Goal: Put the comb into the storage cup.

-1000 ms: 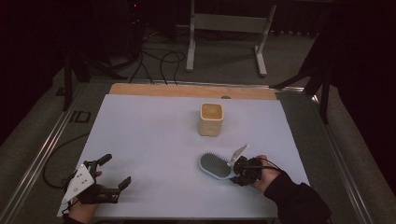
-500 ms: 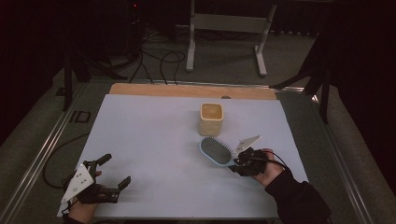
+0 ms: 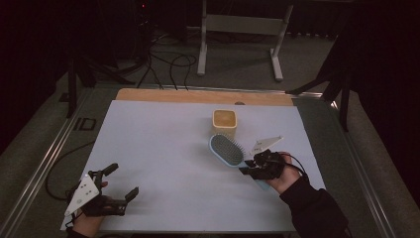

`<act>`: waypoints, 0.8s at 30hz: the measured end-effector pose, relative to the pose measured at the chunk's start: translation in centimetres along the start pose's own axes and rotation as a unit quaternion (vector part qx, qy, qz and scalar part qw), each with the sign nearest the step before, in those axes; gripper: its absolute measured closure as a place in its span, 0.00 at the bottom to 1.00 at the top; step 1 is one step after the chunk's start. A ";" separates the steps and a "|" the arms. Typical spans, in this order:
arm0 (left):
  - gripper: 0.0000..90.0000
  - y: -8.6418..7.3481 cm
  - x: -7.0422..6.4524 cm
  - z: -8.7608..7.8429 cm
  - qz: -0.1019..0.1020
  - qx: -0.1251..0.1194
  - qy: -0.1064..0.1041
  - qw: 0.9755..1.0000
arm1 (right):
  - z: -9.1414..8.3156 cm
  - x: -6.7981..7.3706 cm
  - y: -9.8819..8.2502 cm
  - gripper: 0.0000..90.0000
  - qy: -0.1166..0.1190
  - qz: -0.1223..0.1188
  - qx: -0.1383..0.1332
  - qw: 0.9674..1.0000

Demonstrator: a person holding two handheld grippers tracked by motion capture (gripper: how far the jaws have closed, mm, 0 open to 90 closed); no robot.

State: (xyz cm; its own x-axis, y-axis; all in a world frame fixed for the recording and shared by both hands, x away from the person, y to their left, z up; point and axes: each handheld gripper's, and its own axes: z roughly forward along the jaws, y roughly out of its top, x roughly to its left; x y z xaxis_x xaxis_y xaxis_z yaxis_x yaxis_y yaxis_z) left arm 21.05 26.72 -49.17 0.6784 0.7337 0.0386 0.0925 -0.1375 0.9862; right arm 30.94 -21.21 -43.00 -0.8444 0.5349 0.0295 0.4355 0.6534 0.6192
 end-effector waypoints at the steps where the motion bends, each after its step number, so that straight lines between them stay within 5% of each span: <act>1: 0.00 0.0 0.0 0.0 0.000 0.000 0.000 1.000 | -0.1 0.0 0.1 0.79 -0.006 0.000 -0.007 1.000; 24: 0.00 0.0 -0.1 0.0 0.002 0.001 -0.001 1.000 | -2.3 -1.0 2.6 0.79 -0.024 0.019 -0.094 0.995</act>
State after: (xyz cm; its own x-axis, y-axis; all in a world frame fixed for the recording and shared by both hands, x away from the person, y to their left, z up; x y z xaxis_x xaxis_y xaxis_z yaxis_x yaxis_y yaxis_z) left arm 20.99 26.64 -49.17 0.6797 0.7323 0.0415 0.0914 -0.1407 0.9858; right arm 32.18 -21.28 -39.67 -0.8105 0.5853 0.0220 0.3975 0.5220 0.7547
